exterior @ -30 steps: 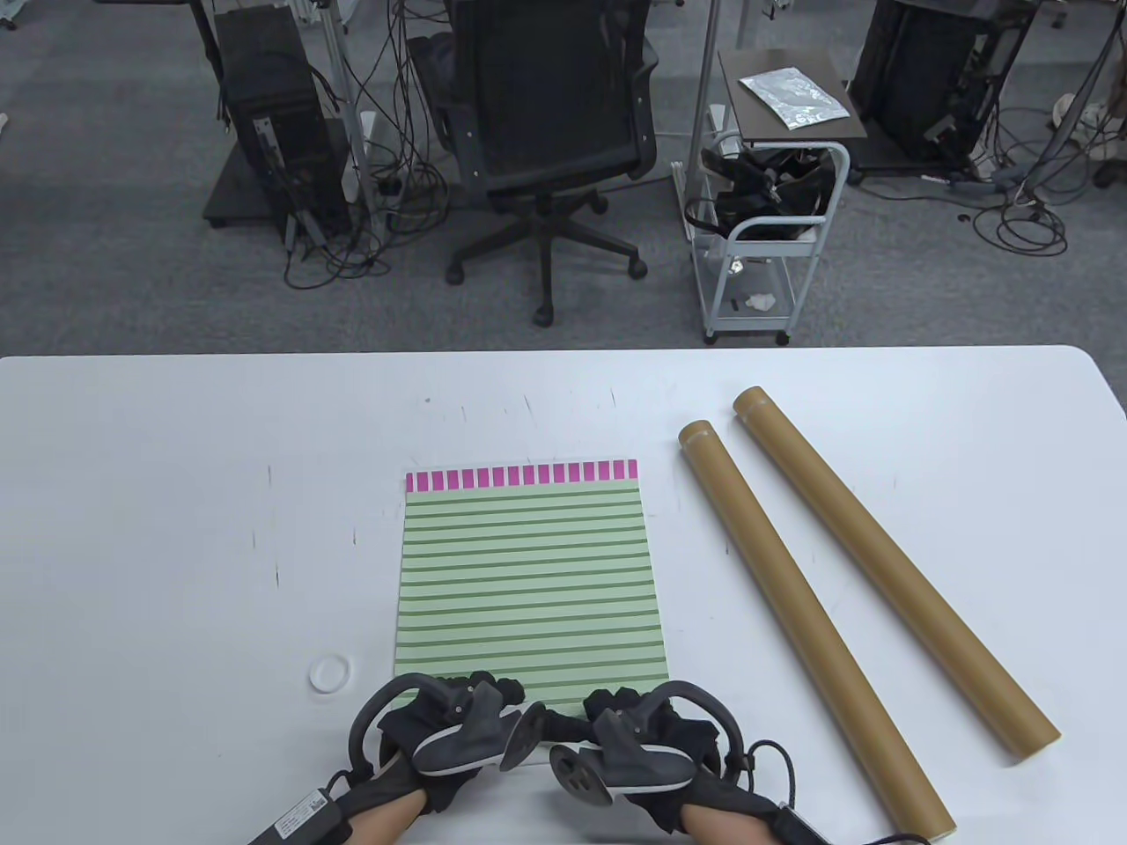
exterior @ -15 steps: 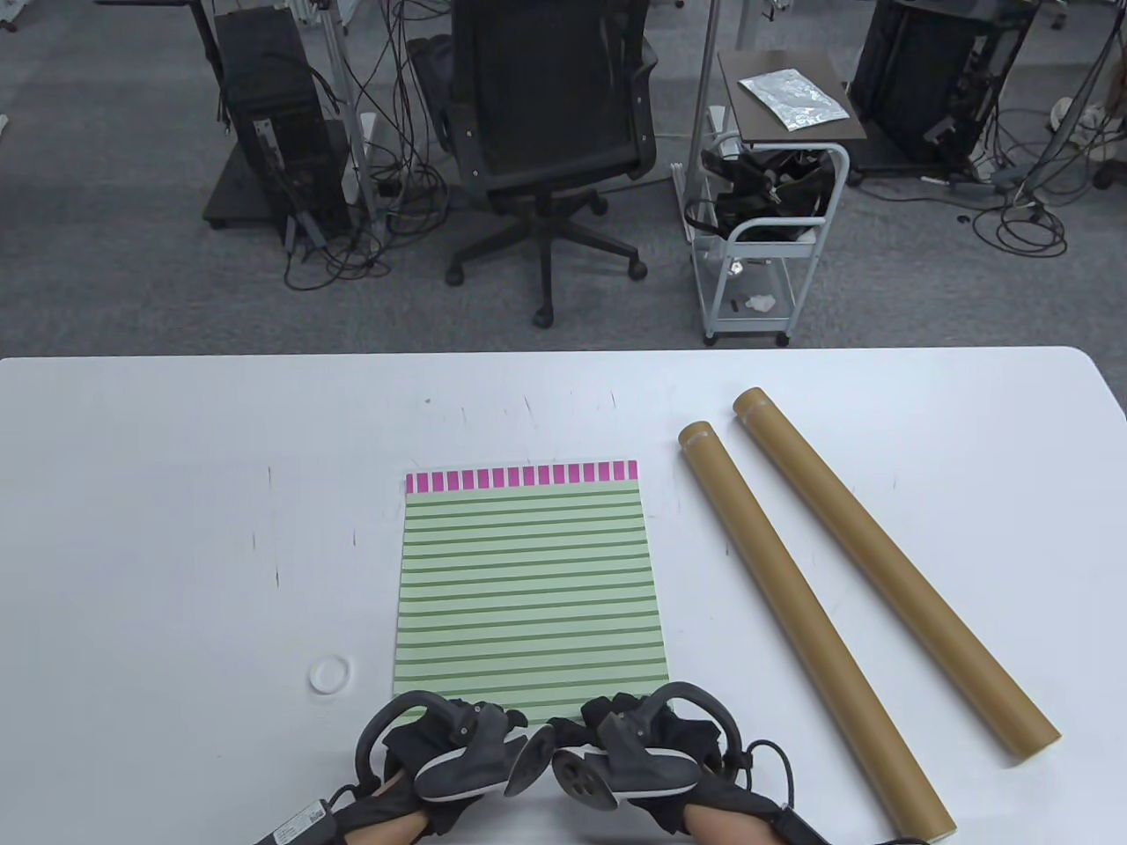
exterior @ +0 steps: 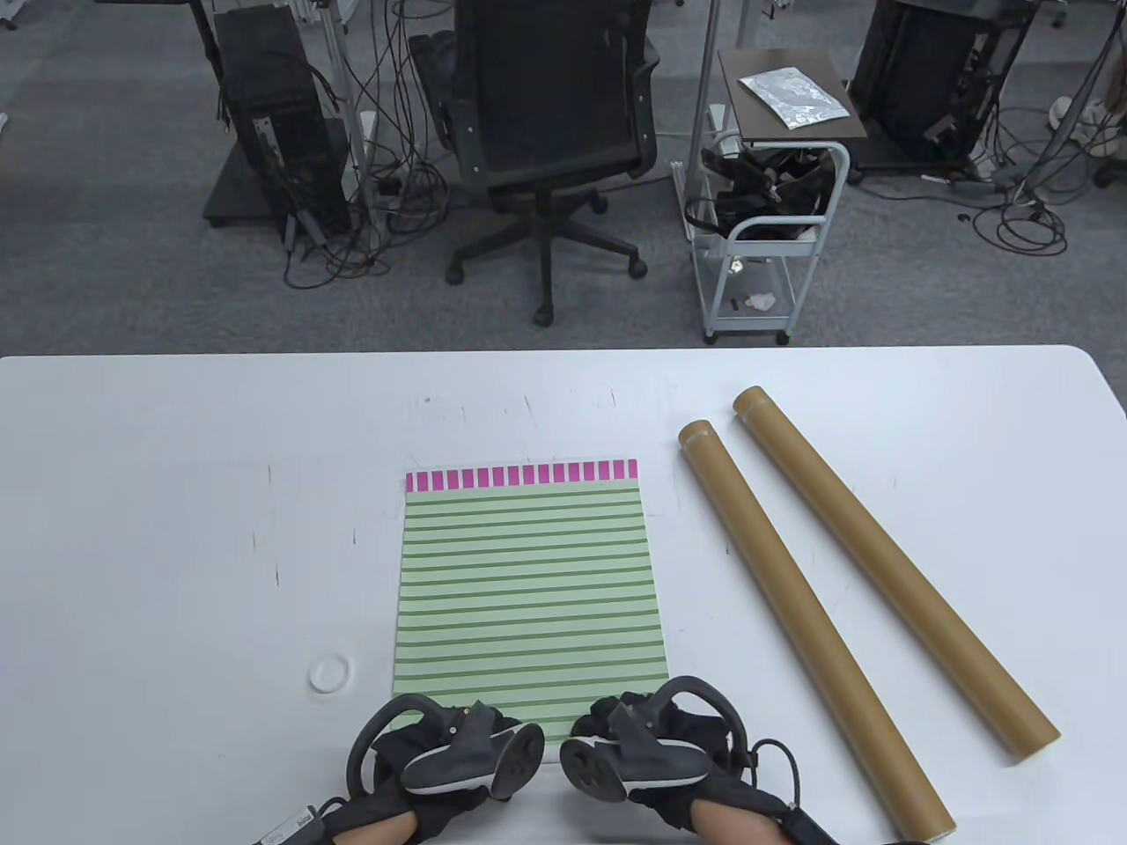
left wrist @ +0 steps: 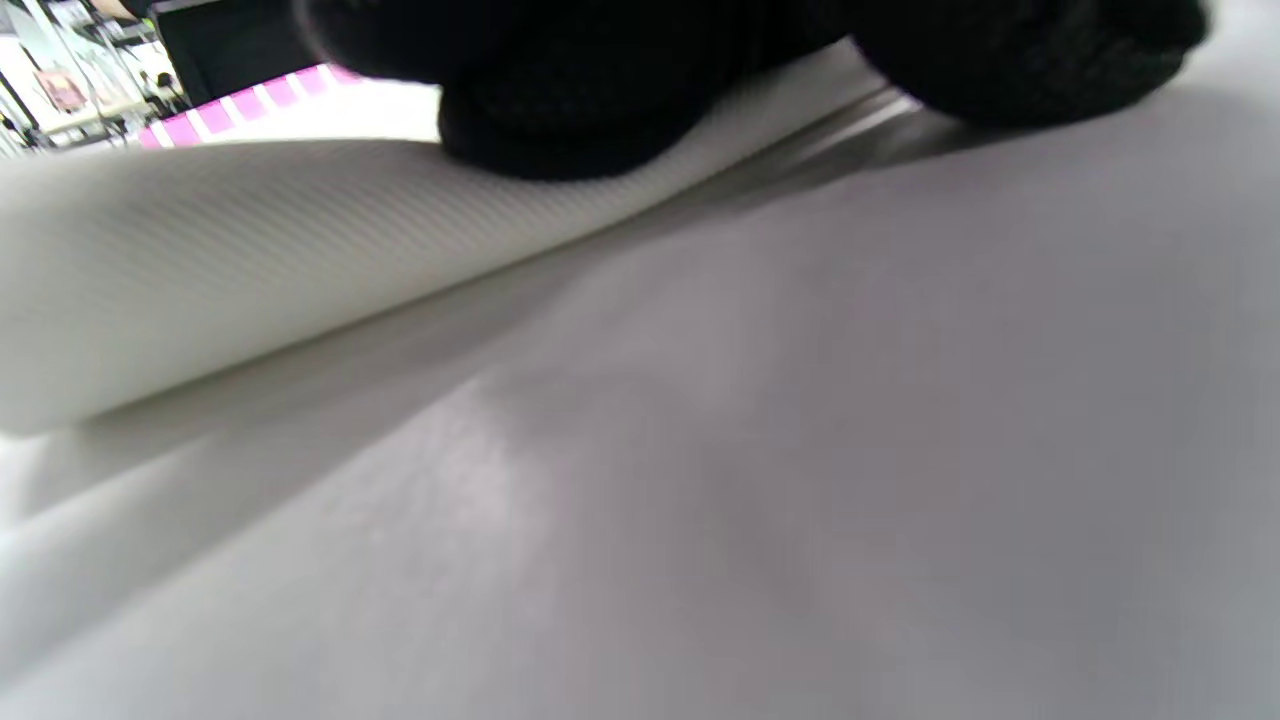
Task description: Roll up mouse pads and store in mailing tubes
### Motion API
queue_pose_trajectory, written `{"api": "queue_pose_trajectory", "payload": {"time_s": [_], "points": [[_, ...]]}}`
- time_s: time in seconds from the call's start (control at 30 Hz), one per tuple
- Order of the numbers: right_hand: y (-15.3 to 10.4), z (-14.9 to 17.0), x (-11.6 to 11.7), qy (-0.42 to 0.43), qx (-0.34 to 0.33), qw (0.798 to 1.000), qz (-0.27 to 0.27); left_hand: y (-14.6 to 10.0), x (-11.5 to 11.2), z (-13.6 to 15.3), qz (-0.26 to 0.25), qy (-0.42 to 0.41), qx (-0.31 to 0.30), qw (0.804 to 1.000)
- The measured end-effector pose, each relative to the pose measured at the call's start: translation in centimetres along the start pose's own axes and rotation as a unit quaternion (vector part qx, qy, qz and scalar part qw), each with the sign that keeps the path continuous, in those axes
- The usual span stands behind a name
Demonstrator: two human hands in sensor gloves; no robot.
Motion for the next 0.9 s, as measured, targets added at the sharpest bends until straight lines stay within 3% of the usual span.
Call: {"api": "queue_pose_trajectory", "payload": {"time_s": [0.2, 0.4, 0.5, 0.6, 0.73, 0.83, 0.9], "points": [[-0.1, -0.1, 0.0, -0.008, 0.007, 1.000, 0.021, -0.6, 0.5, -0.1, -0.059, 0.025, -0.001, 0.998], [0.0, -0.2, -0.3, -0.028, 0.008, 0.999, 0.039, 0.0, 0.7, 0.8, -0.038, -0.026, 0.006, 0.999], [-0.2, 0.0, -0.2, 0.038, 0.016, 0.999, 0.008, 0.1, 0.4, 1.1, 0.024, -0.075, -0.025, 0.997], [0.1, 0.2, -0.1, 0.018, 0.031, 0.999, 0.013, 0.4, 0.4, 1.3, 0.021, -0.056, -0.005, 0.998], [0.3, 0.5, 0.2, 0.042, 0.052, 0.998, -0.018, 0.5, 0.4, 1.6, -0.020, -0.036, 0.034, 0.999], [0.1, 0.2, 0.5, 0.005, 0.046, 0.999, -0.006, 0.8, 0.7, 0.6, -0.012, 0.015, 0.052, 0.998], [0.1, -0.1, 0.3, -0.005, 0.044, 0.999, 0.011, 0.9, 0.7, 0.5, -0.009, 0.004, 0.053, 0.999]]}}
Point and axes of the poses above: the tracker on the back of each hand, its own z axis roughly to the little-finger side, its own y axis roughly from the wrist to the fingertips, x = y × z, the point moved 3 cm from there along y, roughly from the wrist to the fingertips, and after that the axes turned 8 degrees about z, right-handed, at the moved point
